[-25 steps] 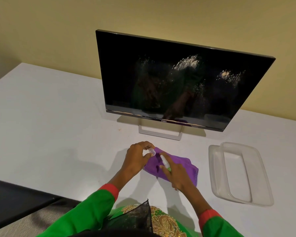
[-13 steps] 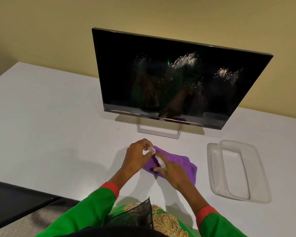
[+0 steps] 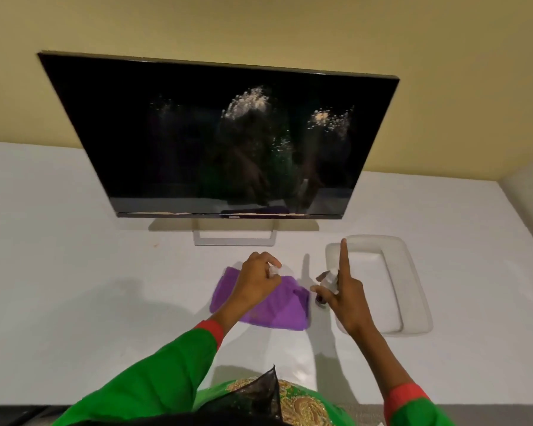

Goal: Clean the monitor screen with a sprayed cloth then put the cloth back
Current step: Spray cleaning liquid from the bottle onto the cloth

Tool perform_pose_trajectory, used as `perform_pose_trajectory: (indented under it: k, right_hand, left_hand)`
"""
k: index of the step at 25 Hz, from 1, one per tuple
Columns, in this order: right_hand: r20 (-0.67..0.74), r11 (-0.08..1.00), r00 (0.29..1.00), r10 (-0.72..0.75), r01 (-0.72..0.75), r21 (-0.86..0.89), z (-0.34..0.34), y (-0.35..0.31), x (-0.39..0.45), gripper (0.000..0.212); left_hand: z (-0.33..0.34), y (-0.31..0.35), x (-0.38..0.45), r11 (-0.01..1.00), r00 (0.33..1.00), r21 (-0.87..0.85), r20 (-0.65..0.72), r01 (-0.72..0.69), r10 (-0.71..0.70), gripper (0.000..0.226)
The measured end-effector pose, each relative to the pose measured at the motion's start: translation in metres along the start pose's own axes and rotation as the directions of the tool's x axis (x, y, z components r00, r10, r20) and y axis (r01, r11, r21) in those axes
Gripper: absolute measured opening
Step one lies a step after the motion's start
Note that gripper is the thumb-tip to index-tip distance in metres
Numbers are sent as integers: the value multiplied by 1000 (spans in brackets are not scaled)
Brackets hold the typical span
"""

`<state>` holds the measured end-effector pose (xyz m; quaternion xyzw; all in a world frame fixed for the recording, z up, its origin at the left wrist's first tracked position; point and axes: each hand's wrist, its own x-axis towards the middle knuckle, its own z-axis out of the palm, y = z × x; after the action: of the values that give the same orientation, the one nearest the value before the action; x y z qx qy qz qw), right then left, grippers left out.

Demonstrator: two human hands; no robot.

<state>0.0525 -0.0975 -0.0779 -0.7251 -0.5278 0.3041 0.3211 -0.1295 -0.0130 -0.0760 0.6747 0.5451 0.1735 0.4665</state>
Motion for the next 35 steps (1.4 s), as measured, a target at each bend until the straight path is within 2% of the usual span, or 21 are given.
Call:
perform_pose_trajectory:
  k: [2, 5, 7, 10, 13, 18, 21, 24, 27, 29, 30, 32, 33, 35]
  right_hand:
    - [-7, 995, 1000, -9, 9, -95, -4, 5, 1, 97]
    - [19, 991, 1000, 3, -1, -137, -7, 2, 7, 96]
    - [66, 982, 998, 17, -4, -189, -12, 0, 7, 94]
    - [148, 958, 989, 31, 13, -286, -20, -2, 1, 95]
    - [184, 965, 982, 35, 15, -263, -27, 1, 0, 97]
    - [165, 987, 986, 22, 5, -162, -31, 7, 1, 97]
    - [97, 995, 995, 4, 5, -95, -39, 1, 1, 95]
    - [-62, 998, 997, -44, 42, -38, -50, -17, 2, 87]
    - [-296, 985, 943, -156, 170, 25, -51, -50, 6, 63]
    - [-325, 966, 919, -222, 254, 59, -36, -73, 11, 50]
    - [-269, 961, 934, -236, 266, 79, -23, -82, 14, 46]
    - [-19, 976, 977, -210, 211, 57, 10, -90, 23, 43]
    - [148, 986, 976, -162, 165, -13, 28, -87, 27, 44]
    - [412, 961, 911, -22, 132, -241, 63, -69, 35, 55]
  left_hand:
    - [19, 9, 14, 999, 999, 35, 42, -34, 32, 19]
    - [50, 17, 34, 977, 991, 189, 111, -101, 81, 28]
    - [71, 20, 43, 942, 988, 308, 118, -134, 101, 32]
    - [95, 20, 52, 895, 991, 429, 95, -126, 95, 25]
    - [113, 13, 57, 872, 988, 469, 121, -138, 91, 18]
    - [121, 5, 57, 862, 984, 482, 148, -157, 97, 24]
    - [114, 5, 54, 859, 974, 469, 183, -204, 131, 39]
    - [95, 4, 43, 872, 966, 421, 179, -249, 189, 49]
    - [67, 0, 29, 904, 969, 352, 55, -243, 239, 44]
    - [42, -8, 18, 928, 970, 308, -54, -208, 235, 39]
    - [28, -15, 12, 938, 968, 293, -104, -188, 227, 37]
    - [-2, -32, -3, 950, 966, 280, -175, -139, 193, 33]
    - [-16, -41, -12, 955, 966, 277, -194, -110, 168, 32]
    - [-44, -60, -28, 960, 968, 274, -226, -47, 111, 30]
